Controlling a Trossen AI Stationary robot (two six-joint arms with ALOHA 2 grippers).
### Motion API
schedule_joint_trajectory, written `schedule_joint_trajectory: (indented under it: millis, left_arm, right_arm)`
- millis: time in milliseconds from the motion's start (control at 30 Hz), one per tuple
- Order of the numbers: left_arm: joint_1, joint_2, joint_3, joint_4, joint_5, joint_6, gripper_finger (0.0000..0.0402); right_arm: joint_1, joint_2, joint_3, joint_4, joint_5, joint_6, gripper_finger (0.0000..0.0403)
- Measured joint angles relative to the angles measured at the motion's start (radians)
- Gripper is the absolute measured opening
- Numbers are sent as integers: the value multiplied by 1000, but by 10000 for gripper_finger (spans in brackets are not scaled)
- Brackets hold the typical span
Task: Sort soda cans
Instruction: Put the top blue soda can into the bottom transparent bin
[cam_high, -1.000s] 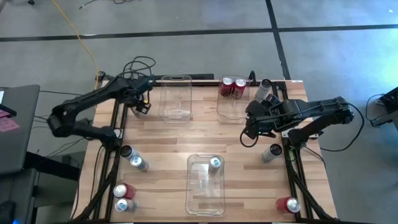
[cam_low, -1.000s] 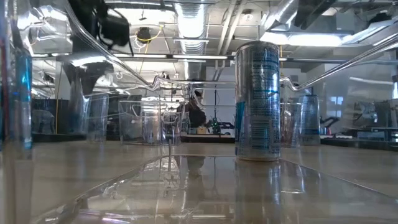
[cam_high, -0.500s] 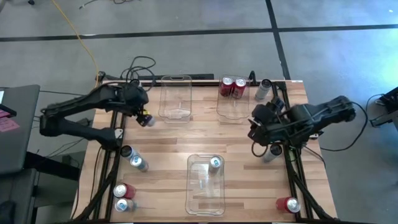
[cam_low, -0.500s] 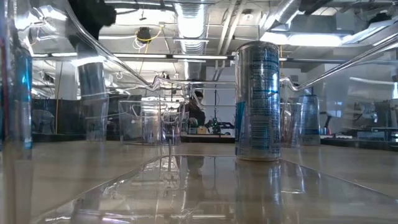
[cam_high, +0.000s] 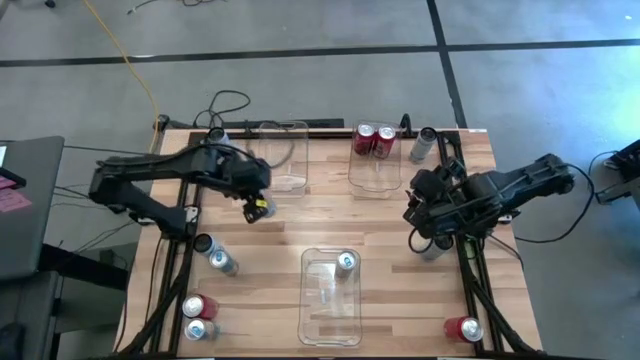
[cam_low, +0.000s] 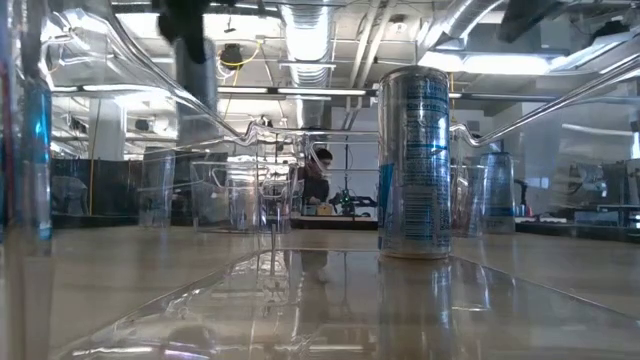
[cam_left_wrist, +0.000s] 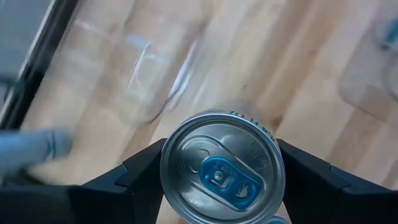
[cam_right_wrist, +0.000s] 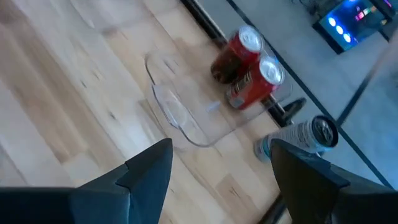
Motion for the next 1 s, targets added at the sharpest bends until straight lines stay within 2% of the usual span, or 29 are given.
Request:
schedule_joint_trajectory:
  millis: [267,400,700,900,1000]
  left_arm:
    - [-94,222,337,-31,18,240,251]
    - [-159,295,430,-35,23,341,252]
    - [-298,369,474,36,55,447,252]
    - [-315,390,474,144,93,492,252]
    - [-308,414,473,137,96,496,252]
  right_arm:
    - [-10,-2,-33,1,-3,12,285]
    - [-9,-2,-33,1,-4,19,285]
    - [-18,-3,-32,1,-26,27,285]
    - [-38,-3,-28,5,-26,38,285]
    - [-41,-3,-28,5,-26,34,285]
